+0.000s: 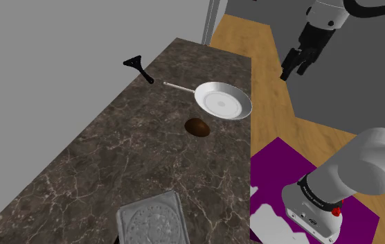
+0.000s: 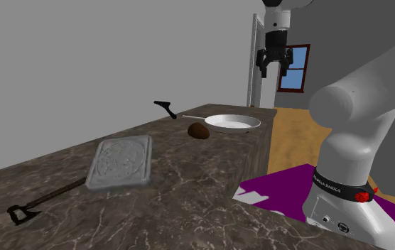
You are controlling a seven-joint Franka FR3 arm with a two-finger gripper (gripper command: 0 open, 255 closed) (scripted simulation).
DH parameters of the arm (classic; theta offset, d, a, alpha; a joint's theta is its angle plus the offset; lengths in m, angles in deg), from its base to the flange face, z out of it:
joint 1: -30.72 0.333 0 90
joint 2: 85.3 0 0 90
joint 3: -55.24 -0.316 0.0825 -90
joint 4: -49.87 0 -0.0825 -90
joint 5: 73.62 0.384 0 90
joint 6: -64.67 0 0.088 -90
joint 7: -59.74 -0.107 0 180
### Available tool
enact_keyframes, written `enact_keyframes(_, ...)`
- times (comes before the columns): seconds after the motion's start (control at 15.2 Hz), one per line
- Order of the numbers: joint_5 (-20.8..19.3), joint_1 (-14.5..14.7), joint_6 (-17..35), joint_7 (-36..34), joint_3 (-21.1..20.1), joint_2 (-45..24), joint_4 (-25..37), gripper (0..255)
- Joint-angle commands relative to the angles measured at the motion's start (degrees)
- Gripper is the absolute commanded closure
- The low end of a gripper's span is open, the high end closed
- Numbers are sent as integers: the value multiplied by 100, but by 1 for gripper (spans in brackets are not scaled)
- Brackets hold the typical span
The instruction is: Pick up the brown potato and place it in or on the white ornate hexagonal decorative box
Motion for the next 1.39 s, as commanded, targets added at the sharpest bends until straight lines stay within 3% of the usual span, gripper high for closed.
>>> enact_keyframes(0.0,0,0,0,0,0,0,0,0)
enact_keyframes(0.66,580,823,2168,335,-298,-456,-1084,0)
enact_keyframes(1.32,1198,1769,4490,806,-654,-1628,-1566,0)
